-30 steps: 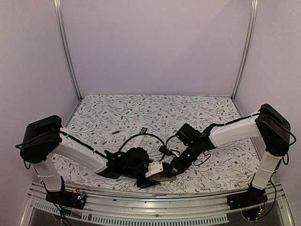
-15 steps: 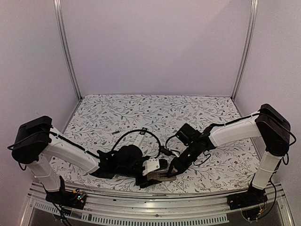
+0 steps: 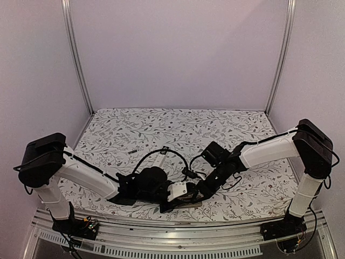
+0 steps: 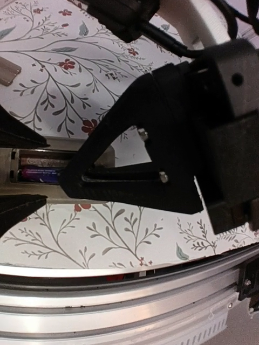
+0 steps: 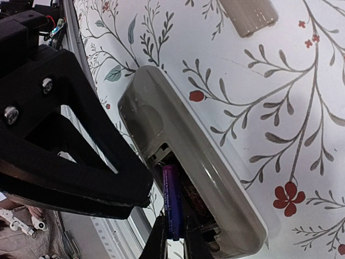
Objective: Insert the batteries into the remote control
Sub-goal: Place the battery in the battery compartment.
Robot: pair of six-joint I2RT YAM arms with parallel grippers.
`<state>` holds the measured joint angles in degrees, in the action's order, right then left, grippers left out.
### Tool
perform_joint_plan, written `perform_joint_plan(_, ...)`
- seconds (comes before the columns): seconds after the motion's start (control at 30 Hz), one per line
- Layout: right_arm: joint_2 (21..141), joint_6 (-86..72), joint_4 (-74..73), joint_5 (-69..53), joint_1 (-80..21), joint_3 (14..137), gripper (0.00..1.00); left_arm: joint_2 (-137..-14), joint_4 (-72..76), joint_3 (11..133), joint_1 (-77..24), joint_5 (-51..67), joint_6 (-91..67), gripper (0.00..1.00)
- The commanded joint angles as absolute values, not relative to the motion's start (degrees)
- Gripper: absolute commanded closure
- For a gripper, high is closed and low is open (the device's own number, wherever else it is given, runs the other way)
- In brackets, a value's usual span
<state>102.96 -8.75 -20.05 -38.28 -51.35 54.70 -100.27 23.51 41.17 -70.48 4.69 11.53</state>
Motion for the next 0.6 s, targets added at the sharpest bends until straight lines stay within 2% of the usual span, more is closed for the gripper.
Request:
perform_joint_plan(0.0, 105.2, -8.2, -18.4, -31.8, -51.5, 53.2, 1.0, -101.4, 23.1, 42.8, -71.4, 3.3, 11.8, 0.71)
perform_joint_plan(0.23, 105.4, -8.3, -17.7, -32.1, -51.5, 53.1, 1.0, -103.8, 21.0, 44.6, -71.7, 4.7, 10.8, 0.78)
perform_joint_plan(0.57, 105.4, -8.4, -17.5, -32.2, -51.5, 52.9, 1.0, -104.5, 18.7, 44.1, -71.4, 5.9, 10.8, 0.75)
